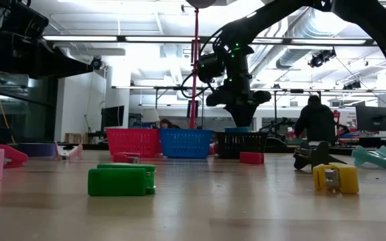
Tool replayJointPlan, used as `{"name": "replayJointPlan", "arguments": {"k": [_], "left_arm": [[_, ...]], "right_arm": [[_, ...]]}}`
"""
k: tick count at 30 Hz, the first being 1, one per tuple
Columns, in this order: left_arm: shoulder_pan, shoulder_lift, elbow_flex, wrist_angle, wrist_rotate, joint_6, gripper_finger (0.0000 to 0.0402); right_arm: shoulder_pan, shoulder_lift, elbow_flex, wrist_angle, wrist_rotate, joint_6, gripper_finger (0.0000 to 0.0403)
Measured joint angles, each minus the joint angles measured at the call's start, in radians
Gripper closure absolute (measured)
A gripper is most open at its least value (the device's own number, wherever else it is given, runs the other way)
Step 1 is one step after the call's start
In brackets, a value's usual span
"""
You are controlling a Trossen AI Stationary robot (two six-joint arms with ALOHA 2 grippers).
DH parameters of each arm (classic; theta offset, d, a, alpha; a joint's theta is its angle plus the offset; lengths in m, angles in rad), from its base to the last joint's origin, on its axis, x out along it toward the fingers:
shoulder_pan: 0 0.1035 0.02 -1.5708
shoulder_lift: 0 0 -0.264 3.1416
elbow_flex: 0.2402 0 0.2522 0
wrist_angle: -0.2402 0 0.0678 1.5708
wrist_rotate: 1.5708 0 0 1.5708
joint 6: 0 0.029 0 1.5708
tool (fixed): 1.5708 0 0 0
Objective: Pick and place Stapler, Stapler remover, tape
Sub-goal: Put the light blue tape into the black basket
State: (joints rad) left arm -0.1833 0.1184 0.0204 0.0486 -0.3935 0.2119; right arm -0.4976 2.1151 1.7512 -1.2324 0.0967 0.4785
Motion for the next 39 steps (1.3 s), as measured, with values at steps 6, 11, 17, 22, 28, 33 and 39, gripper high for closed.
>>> {"name": "replayJointPlan", "arguments": {"k": [6, 11, 17, 22, 28, 33, 39], "left_arm": [[0.0, 0.0, 0.0, 0.0, 0.0, 0.0, 0.0222], [0.0, 0.0, 0.0, 0.0, 0.0, 0.0, 0.0222], [0.0, 0.0, 0.0, 0.0, 0.0, 0.0, 0.0222], [0.0, 0.0, 0.0, 0.0, 0.0, 0.0, 0.0222], [0.0, 0.0, 0.0, 0.0, 0.0, 0.0, 0.0222], [0.0, 0.0, 0.0, 0.0, 0.0, 0.0, 0.0222], [0.0, 0.0, 0.0, 0.0, 0.0, 0.0, 0.0222]], "right_arm": [[0.0, 0.0, 0.0, 0.001, 0.001, -0.016, 0.0353], [0.0, 0.0, 0.0, 0.003, -0.001, -0.024, 0.0359], [0.0, 0.0, 0.001, 0.002, 0.0, -0.023, 0.0353], [0.0, 0.0, 0.001, 0.004, 0.002, -0.017, 0.0352], [0.001, 0.0, -0.003, 0.012, 0.002, -0.026, 0.0357], [0.003, 0.002, -0.064, 0.056, -0.023, -0.033, 0.0351], [0.008, 0.002, -0.084, 0.097, -0.019, -0.034, 0.0347]]}}
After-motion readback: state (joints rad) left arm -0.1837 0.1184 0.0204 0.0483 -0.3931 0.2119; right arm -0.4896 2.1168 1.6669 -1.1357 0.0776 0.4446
